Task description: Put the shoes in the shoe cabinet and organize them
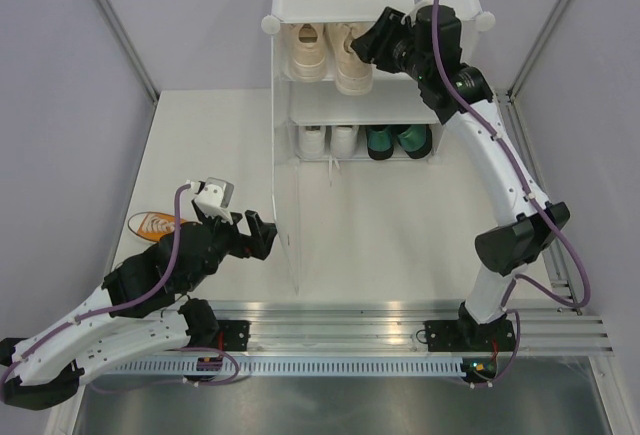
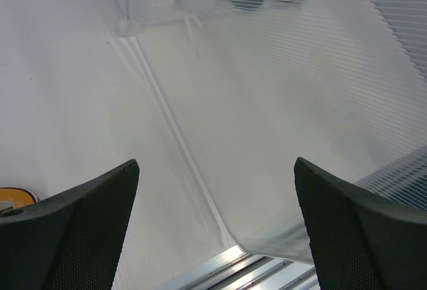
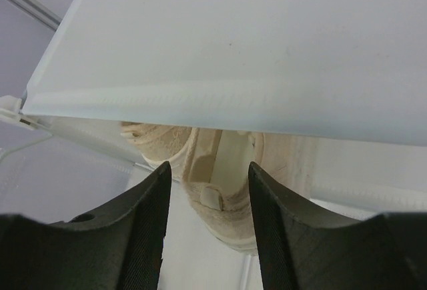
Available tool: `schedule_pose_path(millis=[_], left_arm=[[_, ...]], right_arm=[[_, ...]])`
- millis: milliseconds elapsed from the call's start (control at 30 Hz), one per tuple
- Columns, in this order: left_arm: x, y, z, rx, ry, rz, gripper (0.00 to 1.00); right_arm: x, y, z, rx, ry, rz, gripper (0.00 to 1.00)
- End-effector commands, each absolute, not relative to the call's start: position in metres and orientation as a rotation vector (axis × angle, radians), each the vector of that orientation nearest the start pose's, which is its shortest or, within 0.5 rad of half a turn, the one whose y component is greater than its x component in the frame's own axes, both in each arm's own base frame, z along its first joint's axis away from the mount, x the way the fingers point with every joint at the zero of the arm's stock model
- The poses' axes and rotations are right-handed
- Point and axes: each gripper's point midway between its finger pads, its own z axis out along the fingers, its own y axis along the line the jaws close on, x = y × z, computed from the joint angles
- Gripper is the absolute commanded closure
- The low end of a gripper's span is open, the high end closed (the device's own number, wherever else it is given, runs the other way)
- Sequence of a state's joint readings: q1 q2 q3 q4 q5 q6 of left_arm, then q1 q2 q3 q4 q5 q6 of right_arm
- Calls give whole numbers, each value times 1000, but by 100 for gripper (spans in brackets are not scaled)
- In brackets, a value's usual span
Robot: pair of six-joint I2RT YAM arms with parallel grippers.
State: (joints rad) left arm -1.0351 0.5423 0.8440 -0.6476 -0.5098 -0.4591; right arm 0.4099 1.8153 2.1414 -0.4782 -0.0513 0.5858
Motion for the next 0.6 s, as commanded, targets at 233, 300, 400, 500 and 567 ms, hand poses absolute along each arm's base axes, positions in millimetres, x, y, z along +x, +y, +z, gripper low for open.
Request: schedule_pose_path(millis=[233,300,400,500,567], left_arm=[[175,-155,273,199,1860,-551,0],[175,-155,272,198,1863,-545,0],[176,-155,272,200,1866,-538,0],[177,-155,271,197,1869,-528,0],[178,-155,270,197,1871,-520,0]], right_arm=[[412,208,451,48,1702,715,50],[406,208,423,32,1746,711,59],[393,212,411,-14,1756,755,66],[392,220,377,-42,1814,777,67],[397,224,369,-47,1822,787,68]])
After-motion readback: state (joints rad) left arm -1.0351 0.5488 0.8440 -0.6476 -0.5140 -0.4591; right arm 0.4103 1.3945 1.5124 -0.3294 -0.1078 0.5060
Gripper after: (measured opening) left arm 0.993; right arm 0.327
